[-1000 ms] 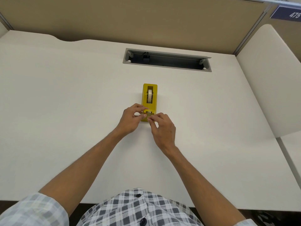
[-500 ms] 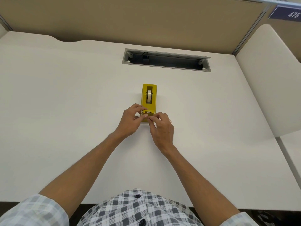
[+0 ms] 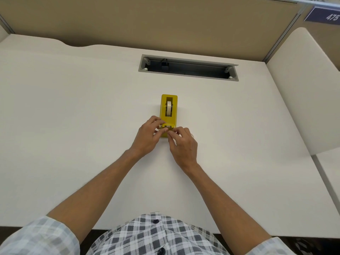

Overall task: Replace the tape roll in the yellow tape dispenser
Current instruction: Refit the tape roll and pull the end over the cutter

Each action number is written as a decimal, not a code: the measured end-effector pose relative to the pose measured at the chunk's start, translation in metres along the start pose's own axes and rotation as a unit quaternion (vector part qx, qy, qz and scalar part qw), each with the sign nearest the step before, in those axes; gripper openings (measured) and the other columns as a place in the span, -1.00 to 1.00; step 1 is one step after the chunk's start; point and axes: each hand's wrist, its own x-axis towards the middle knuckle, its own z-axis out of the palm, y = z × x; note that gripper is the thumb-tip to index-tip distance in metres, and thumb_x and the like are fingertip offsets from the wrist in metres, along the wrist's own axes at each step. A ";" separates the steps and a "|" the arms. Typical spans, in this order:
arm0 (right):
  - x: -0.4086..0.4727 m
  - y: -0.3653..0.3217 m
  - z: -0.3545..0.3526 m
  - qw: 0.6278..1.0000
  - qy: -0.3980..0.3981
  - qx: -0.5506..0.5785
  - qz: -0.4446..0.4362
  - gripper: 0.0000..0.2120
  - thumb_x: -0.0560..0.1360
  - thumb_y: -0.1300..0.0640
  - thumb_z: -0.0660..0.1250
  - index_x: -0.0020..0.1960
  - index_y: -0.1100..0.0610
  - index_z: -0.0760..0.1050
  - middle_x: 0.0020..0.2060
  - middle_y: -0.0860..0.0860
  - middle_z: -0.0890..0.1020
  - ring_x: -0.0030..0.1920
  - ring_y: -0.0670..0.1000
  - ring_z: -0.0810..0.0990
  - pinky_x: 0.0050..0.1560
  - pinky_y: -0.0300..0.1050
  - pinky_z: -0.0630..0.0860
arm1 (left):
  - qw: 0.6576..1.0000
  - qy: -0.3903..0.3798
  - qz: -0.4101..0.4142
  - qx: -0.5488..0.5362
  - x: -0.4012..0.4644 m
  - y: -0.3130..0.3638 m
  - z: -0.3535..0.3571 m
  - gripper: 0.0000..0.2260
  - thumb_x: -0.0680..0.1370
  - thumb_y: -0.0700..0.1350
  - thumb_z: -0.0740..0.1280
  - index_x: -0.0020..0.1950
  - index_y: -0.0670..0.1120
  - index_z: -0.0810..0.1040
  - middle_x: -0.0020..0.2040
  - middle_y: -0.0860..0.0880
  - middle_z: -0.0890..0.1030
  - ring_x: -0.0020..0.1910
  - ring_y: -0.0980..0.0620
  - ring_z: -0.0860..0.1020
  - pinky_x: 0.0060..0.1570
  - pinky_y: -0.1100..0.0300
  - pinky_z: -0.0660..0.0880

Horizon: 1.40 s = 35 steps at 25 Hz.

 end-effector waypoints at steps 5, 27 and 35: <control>-0.007 0.005 0.002 0.998 -0.015 -0.033 -0.050 -0.92 0.46 0.19 0.43 -0.05 0.14 0.64 -0.16 0.04 0.68 -0.18 0.04 0.59 -0.30 -0.08 0.56 | 0.996 -0.005 0.033 0.085 0.000 -0.005 0.001 -0.71 0.57 -0.03 0.30 0.22 -0.15 0.52 0.16 -0.08 0.52 0.01 0.00 0.56 0.02 0.14 0.59; 0.023 0.015 -0.005 0.991 -0.066 0.076 0.088 -0.75 0.48 -0.07 0.41 0.04 0.06 0.62 -0.03 -0.06 0.67 -0.02 -0.04 0.59 -0.23 -0.18 0.49 | 0.993 -0.022 0.038 0.106 -0.002 -0.001 -0.001 -0.69 0.55 -0.01 0.33 0.21 -0.15 0.49 0.01 -0.09 0.56 -0.15 0.04 0.51 -0.12 0.13 0.58; 0.020 0.018 -0.006 0.992 -0.065 0.084 0.072 -0.75 0.48 -0.03 0.42 0.08 0.08 0.61 -0.01 -0.05 0.67 -0.03 -0.04 0.60 -0.20 -0.17 0.53 | 0.993 -0.022 0.035 0.106 -0.001 0.000 -0.001 -0.69 0.54 -0.03 0.34 0.21 -0.16 0.49 0.01 -0.09 0.56 -0.15 0.03 0.52 -0.10 0.12 0.58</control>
